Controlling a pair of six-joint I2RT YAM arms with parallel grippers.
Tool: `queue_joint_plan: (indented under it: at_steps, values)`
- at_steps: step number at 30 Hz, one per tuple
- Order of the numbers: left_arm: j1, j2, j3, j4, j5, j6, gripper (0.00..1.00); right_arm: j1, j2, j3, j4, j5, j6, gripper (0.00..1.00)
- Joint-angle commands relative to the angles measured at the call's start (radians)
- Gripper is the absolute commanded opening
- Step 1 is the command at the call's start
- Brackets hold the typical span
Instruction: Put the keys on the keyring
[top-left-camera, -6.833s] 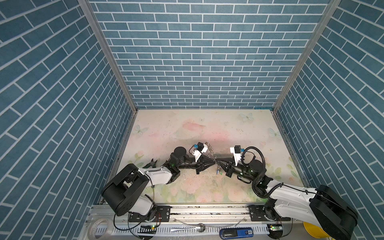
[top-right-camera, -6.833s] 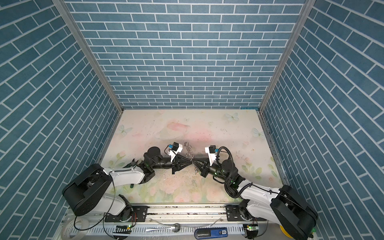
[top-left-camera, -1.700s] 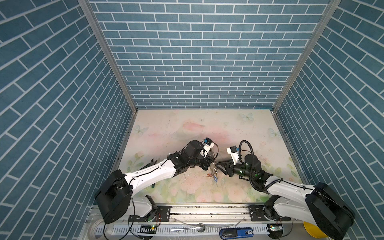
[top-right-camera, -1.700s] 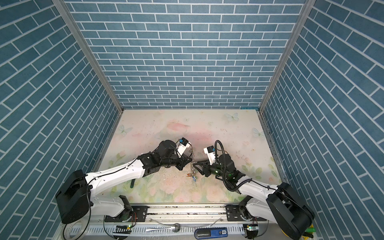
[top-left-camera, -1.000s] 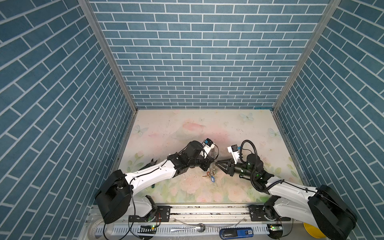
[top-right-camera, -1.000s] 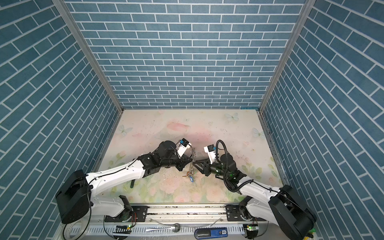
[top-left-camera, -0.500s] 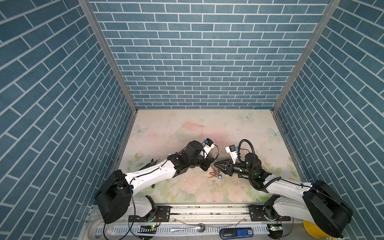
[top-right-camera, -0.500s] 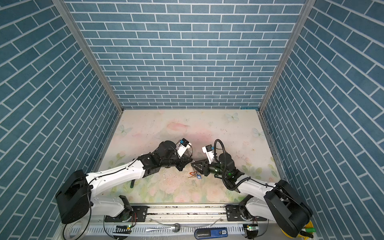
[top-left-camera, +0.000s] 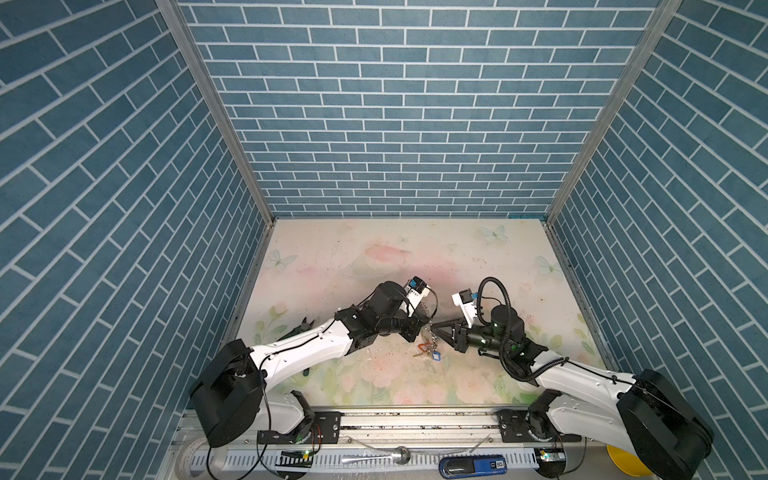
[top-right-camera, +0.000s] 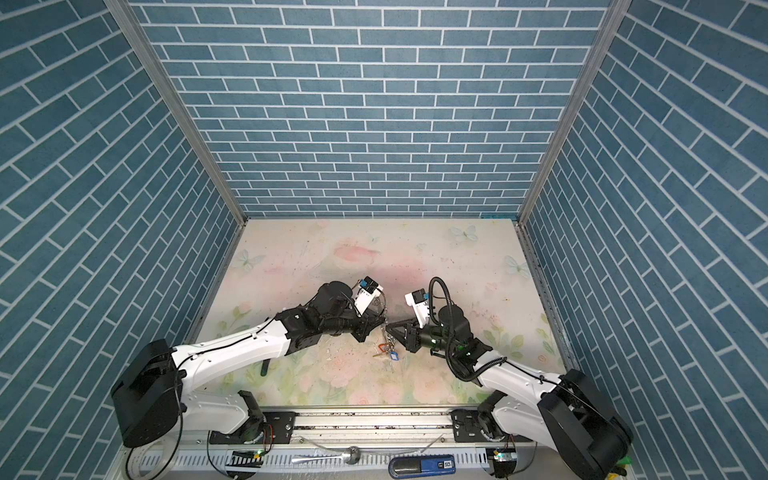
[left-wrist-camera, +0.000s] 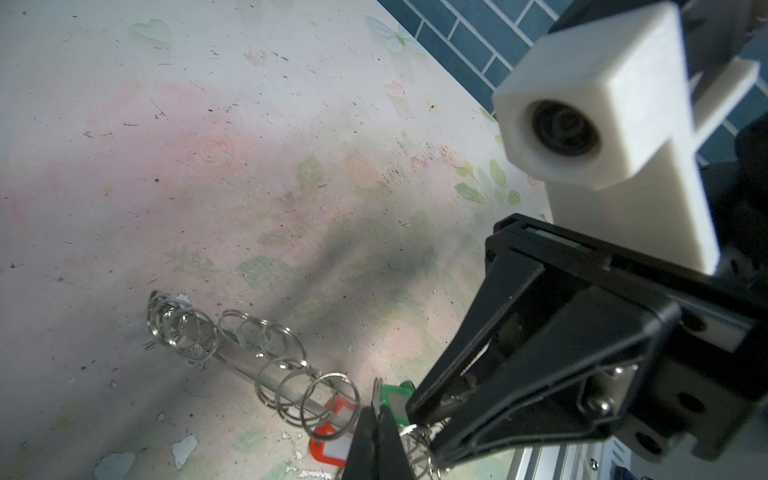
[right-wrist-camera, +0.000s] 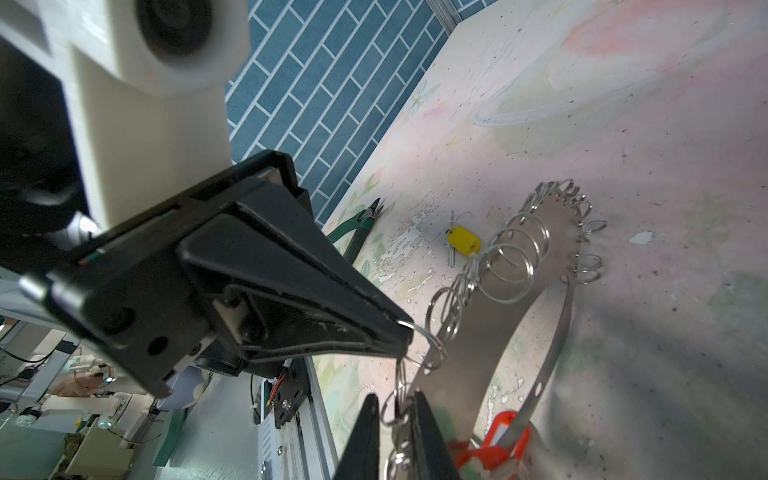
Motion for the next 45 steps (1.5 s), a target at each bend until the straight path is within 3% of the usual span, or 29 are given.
queue_joint_plan:
  at_steps: [1, 10, 14, 20, 24, 32, 45]
  values:
    - [-0.005, 0.01, 0.016, 0.016, 0.013, 0.014, 0.0, 0.0, -0.018, 0.052, -0.037, 0.025, -0.044, 0.15]
    - [-0.006, 0.013, 0.018, 0.016, 0.018, 0.016, 0.0, 0.001, -0.033, 0.057, -0.075, 0.032, -0.066, 0.11]
    - [-0.007, 0.017, 0.016, 0.018, 0.023, 0.02, 0.0, 0.002, -0.061, 0.066, -0.122, 0.043, -0.09, 0.15]
    - [-0.01, 0.017, 0.013, 0.013, 0.034, 0.027, 0.0, 0.004, -0.13, 0.096, -0.253, 0.11, -0.148, 0.31]
    - [-0.014, 0.018, 0.016, 0.021, 0.038, 0.025, 0.0, 0.019, -0.107, 0.116, -0.27, 0.113, -0.163, 0.32]
    - [-0.022, 0.023, 0.022, 0.018, 0.041, 0.028, 0.0, 0.092, -0.008, 0.168, -0.278, 0.163, -0.197, 0.21]
    - [-0.022, 0.019, 0.021, -0.001, 0.014, 0.036, 0.0, 0.1, -0.027, 0.16, -0.302, 0.185, -0.2, 0.07]
